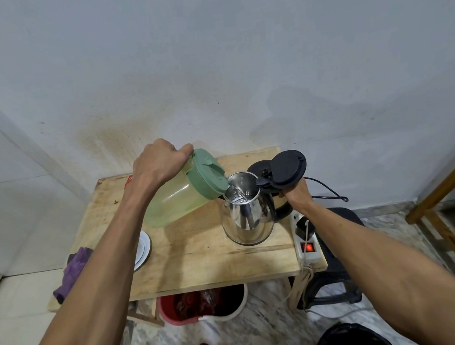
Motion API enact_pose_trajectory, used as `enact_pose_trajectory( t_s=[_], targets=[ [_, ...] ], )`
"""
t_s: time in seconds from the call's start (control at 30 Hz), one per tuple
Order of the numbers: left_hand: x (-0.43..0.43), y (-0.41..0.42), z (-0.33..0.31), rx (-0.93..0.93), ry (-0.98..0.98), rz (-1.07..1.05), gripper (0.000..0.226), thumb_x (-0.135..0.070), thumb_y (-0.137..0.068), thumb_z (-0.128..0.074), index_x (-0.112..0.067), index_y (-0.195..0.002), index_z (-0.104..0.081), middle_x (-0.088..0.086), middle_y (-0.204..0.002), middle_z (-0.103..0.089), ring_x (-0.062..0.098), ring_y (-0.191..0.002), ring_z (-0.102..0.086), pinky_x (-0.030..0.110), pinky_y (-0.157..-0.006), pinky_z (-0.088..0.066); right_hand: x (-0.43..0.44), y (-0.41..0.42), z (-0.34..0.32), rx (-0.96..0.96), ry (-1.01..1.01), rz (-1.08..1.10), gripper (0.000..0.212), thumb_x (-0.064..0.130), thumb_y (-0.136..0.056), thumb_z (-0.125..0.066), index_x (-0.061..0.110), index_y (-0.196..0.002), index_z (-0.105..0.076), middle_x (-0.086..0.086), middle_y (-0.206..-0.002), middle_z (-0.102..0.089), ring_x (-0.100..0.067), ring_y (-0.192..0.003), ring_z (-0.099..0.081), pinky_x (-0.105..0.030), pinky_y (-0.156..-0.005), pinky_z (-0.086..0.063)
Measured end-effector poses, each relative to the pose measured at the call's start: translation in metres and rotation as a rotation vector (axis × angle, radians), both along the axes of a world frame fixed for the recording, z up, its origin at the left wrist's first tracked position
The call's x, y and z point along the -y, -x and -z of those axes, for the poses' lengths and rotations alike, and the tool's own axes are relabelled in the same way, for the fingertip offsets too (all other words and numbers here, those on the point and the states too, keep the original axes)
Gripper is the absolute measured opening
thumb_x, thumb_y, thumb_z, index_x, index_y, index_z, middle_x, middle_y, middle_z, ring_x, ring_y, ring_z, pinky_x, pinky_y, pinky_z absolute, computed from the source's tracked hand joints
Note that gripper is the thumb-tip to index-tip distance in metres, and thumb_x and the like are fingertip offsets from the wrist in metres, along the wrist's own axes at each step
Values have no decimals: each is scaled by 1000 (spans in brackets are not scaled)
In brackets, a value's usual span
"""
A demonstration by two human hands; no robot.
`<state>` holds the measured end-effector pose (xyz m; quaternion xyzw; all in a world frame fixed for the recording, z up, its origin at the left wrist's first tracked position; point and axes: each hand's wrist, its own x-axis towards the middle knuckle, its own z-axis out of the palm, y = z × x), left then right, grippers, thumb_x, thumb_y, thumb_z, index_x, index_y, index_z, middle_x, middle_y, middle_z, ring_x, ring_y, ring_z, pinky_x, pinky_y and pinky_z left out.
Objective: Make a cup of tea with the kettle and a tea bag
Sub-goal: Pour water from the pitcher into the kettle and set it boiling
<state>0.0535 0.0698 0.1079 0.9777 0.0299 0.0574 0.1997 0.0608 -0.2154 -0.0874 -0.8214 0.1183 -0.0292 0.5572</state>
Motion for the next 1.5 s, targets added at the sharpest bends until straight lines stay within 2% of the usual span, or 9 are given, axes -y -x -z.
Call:
enact_pose_trajectory(
  t_s=[0.2, 0.57, 0.7, 0.8, 0.9, 1.03, 1.23, 1.4, 1.5],
  targets=[
    [0, 0, -1, 0, -6, 0, 48, -53, -80, -48, -14, -53, -36, 3, -50, -41, 25, -49, -40, 31, -56, -36, 0, -1, -1, -6, -16, -7, 21, 18, -85, -62, -1, -94, -66, -24, -90, -69, -30, -74, -59, -57, -70, -56],
    [0, 2, -3, -8, 3, -14, 48, -53, -80, -48, -14, -53, -36, 2, -49, -40, 26, -48, -39, 31, -56, -35, -1, 4, -6, 6, -26, -16, 26, 23, -86, -63, -2, -93, -65, -25, -88, -68, -30, -72, -56, -55, -70, -56],
    [-1, 4, -1, -11, 49, -27, 47, -53, -77, -48, -13, -54, -40, 5, -51, -44, 26, -49, -43, 33, -58, -40, -2, 5, -9, -6, -10, -2, 17, 11, -91, -63, -4, -98, -65, -25, -92, -67, -30, -75, -56, -55, -74, -55],
    [-4, 11, 2, -7, 194, -50, 47, -52, -77, -50, -13, -52, -41, 3, -46, -43, 23, -45, -42, 32, -57, -38, -2, 6, -11, -6, 1, -9, 10, 9, -92, -62, -1, -95, -64, -18, -86, -64, -29, -75, -56, -52, -75, -56],
    [-9, 20, 9, -13, 455, -88, 48, -48, -79, -55, -10, -52, -46, 2, -41, -44, 21, -38, -39, 27, -49, -36, -1, 7, -13, -4, 16, -27, 6, 8, -93, -60, 2, -91, -63, -13, -81, -62, -28, -74, -55, -46, -72, -54],
    [-21, 27, 25, -4, 759, -188, 45, -47, -73, -62, -9, -55, -46, 10, -49, -43, 21, -44, -36, 28, -46, -30, -1, 7, -13, -23, 24, -43, 10, 7, -95, -57, 4, -85, -59, -9, -73, -58, -25, -70, -53, -36, -63, -49],
    [-31, 39, 56, 39, 917, -328, 34, -39, -81, -62, -7, -70, -60, 9, -53, -46, 22, -43, -39, 26, -44, -33, 0, 6, -11, -3, -3, -35, 14, 8, -94, -59, -6, -96, -64, -16, -85, -63, -27, -75, -55, -44, -68, -53],
    [-38, 44, 83, 123, 1066, -504, 33, -38, -80, -61, -11, -61, -56, 6, -51, -45, 17, -40, -38, 29, -46, -34, 1, 10, -12, 3, -32, -48, 4, 8, -95, -59, 5, -95, -62, -6, -82, -61, -22, -73, -55, -36, -67, -50],
    [-39, 43, 96, 162, 1111, -581, 33, -40, -77, -60, -12, -60, -53, 6, -52, -44, 17, -41, -39, 30, -47, -32, 1, 10, -12, 3, -41, -48, 5, 7, -96, -58, 3, -96, -62, -9, -82, -61, -20, -70, -54, -31, -61, -49]
  ],
)
